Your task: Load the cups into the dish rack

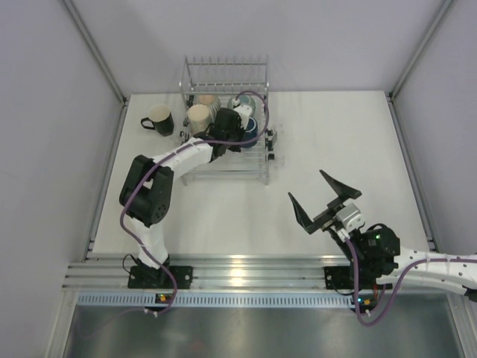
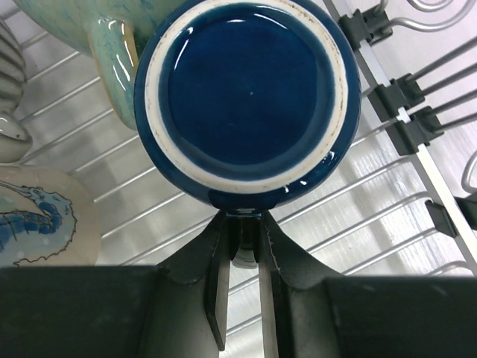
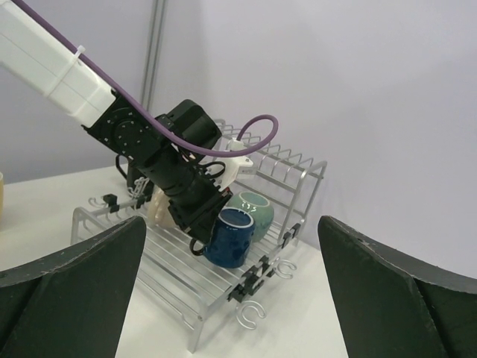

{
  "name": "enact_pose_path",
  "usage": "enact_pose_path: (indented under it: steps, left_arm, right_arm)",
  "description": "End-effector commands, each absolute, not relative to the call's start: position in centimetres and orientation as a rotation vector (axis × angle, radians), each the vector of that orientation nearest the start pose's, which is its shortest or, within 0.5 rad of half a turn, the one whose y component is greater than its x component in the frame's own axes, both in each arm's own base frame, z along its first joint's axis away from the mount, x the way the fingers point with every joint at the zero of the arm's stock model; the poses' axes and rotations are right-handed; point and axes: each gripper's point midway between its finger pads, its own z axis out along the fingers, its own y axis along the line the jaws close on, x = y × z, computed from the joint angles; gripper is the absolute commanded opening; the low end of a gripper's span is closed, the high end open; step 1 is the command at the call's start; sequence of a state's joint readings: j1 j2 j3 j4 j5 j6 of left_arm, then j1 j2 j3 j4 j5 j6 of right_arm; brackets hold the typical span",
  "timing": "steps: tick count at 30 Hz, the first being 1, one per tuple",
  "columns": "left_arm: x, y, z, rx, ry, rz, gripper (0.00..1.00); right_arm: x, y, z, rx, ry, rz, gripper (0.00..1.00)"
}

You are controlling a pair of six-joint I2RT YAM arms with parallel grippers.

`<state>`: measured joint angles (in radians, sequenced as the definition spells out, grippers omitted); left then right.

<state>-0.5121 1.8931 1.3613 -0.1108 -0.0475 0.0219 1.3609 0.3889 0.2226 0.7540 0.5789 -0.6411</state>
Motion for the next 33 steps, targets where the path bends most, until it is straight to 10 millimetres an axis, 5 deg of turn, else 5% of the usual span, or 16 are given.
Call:
enact_pose_path:
  steps: [1, 14, 24, 28, 33]
  left_arm:
    - [49.3, -24.7, 15.4, 0.459, 2.002, -0.185, 0.0]
    - [48.6, -25.2, 15.4, 0.443, 2.017, -0.25, 0.4]
    - [45.3, -24.2, 19.4, 0.348, 1.98, -0.336, 0.52]
    - [44.1, -22.8, 21.1, 0.266, 1.979, -0.324, 0.53]
    - [43.4, -18.1, 23.9, 0.049, 1.978, -0.135, 0.54]
  right_arm:
    - [15.7, 18.7, 32.6, -0.5, 0.953, 0.375, 0.99]
    - [15.8, 18.9, 32.3, -0.509, 0.956, 0.366, 0.99]
    - [16.5, 18.6, 32.5, -0.425, 0.99, 0.377, 0.99]
    - [17.9, 18.5, 32.3, -0.321, 1.096, 0.371, 1.0]
    - [19.5, 17.1, 32.1, -0.116, 1.244, 0.364, 0.99]
